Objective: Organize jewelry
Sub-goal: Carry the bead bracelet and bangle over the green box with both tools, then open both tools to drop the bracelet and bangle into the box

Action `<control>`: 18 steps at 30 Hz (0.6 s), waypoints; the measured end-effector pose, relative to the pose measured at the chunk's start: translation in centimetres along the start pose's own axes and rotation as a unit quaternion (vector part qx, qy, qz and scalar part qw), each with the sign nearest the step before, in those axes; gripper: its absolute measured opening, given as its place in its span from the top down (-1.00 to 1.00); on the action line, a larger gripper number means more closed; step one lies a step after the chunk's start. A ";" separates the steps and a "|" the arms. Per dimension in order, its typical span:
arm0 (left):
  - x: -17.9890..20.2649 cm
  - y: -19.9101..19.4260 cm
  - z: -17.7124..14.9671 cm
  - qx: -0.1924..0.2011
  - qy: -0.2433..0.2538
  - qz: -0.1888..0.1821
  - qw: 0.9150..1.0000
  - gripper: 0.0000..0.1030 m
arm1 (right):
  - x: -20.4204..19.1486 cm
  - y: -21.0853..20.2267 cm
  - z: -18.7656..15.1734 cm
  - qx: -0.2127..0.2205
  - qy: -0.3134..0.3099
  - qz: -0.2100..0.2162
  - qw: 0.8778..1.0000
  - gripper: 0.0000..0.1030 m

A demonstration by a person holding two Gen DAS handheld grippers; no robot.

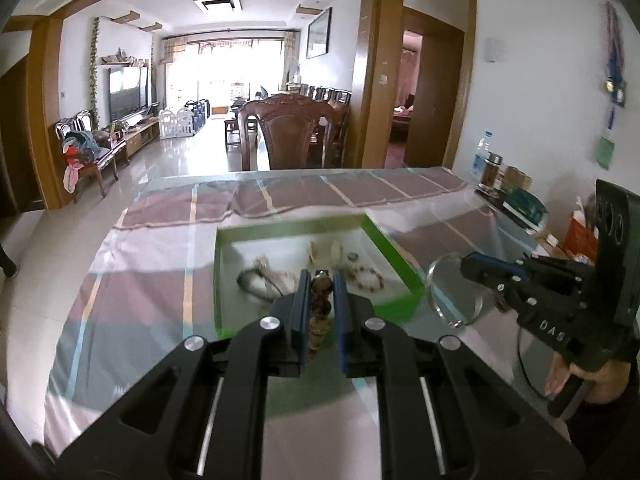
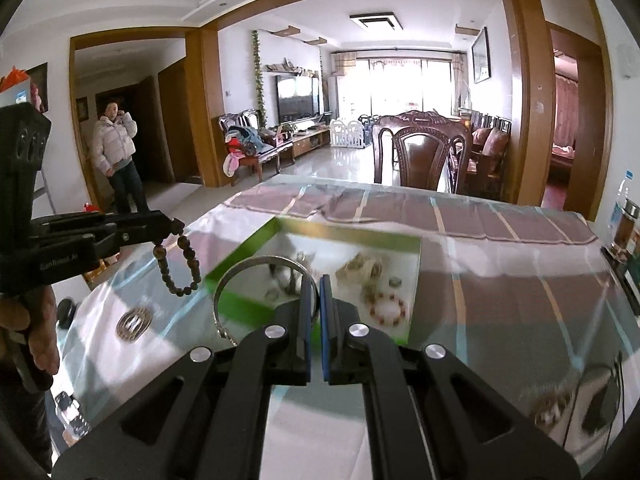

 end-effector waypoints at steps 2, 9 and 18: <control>-1.0 1.8 1.3 -0.005 -0.007 0.003 1.000 0.78 | 0.4 2.0 0.7 -0.008 0.002 -0.005 1.000 0.93; -4.9 9.2 2.5 -0.049 -0.029 0.035 0.998 0.78 | 2.1 10.2 0.9 -0.058 0.022 -0.018 0.998 0.92; -9.6 14.6 -0.5 -0.096 -0.055 0.084 0.990 0.32 | 2.7 15.3 -0.6 -0.088 0.036 -0.020 0.995 0.73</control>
Point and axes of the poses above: each gripper's, at about its wrist camera, not at the fingertips, and y roughly the way its jaws point, x to its right, z to its top, the point moved 5 cm from there along y, roughly the way its jaws point, and after that the axes turned 6 degrees about -z, right-handed, at the moved point
